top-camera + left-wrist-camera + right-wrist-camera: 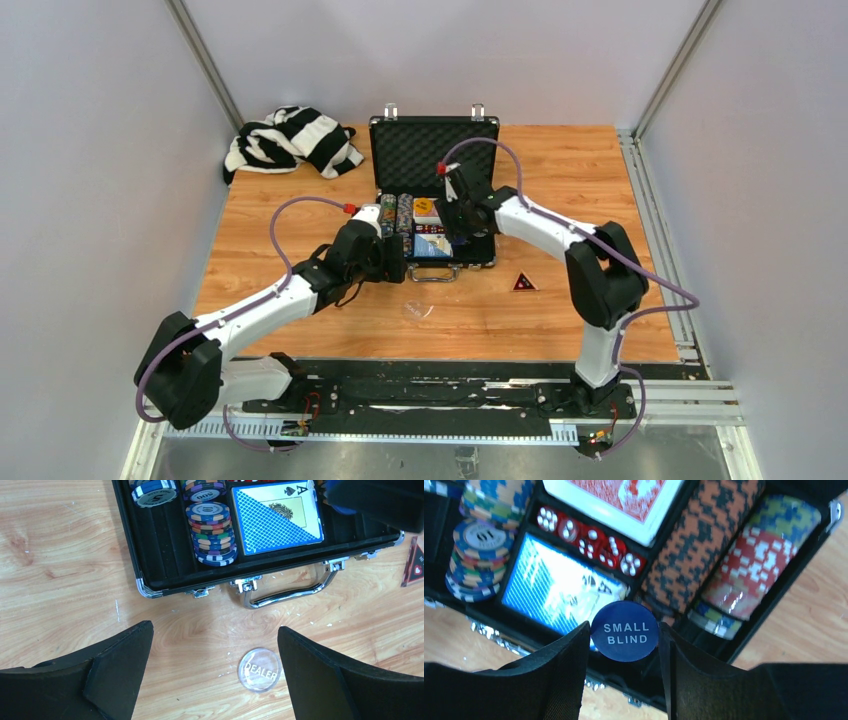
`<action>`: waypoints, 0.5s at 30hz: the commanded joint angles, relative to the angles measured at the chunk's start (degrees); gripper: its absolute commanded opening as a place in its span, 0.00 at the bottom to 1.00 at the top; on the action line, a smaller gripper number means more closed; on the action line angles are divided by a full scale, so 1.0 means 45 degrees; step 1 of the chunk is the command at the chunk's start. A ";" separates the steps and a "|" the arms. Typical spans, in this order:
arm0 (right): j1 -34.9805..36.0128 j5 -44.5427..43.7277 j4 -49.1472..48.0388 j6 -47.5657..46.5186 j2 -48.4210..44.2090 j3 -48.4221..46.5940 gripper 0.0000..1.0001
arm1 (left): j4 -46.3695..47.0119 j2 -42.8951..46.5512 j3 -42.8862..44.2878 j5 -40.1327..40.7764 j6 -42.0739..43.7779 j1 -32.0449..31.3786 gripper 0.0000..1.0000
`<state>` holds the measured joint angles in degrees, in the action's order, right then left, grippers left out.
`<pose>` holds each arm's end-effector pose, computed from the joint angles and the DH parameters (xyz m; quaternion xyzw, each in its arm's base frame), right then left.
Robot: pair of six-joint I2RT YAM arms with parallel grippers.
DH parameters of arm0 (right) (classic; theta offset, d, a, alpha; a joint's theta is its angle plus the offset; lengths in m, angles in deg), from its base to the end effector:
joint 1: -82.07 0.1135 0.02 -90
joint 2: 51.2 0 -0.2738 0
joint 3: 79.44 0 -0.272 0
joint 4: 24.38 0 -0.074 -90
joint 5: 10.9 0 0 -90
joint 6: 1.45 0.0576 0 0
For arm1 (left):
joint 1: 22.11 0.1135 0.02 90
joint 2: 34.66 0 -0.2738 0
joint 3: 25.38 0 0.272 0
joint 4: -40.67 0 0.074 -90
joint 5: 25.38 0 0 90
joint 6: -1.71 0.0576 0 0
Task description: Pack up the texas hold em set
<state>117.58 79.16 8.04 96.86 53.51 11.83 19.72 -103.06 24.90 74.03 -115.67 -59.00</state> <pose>0.3568 0.2547 0.2050 -0.2200 0.9086 0.1330 0.3293 0.2290 -0.1601 0.2010 0.0394 0.8996 -0.1652 0.4023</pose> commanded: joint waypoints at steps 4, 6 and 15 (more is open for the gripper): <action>0.0250 0.0601 0.1053 -0.0587 0.1867 -0.3281 0.51 | 0.0144 0.0339 -0.0149 0.0117 0.0244 -0.0071 1.00; 0.0258 0.0793 0.1170 -0.0598 0.2643 -0.3878 0.51 | 0.0058 0.0422 -0.0167 0.0214 0.0272 -0.0046 1.00; 0.0293 0.0539 0.1299 -0.0819 0.3321 -0.4851 0.76 | 0.0078 0.0301 -0.0139 0.0164 0.0370 0.0031 1.00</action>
<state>117.73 82.13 11.58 94.44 69.66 -8.87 19.61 -102.21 24.81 74.32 -114.80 -59.00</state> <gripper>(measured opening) 0.715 0.994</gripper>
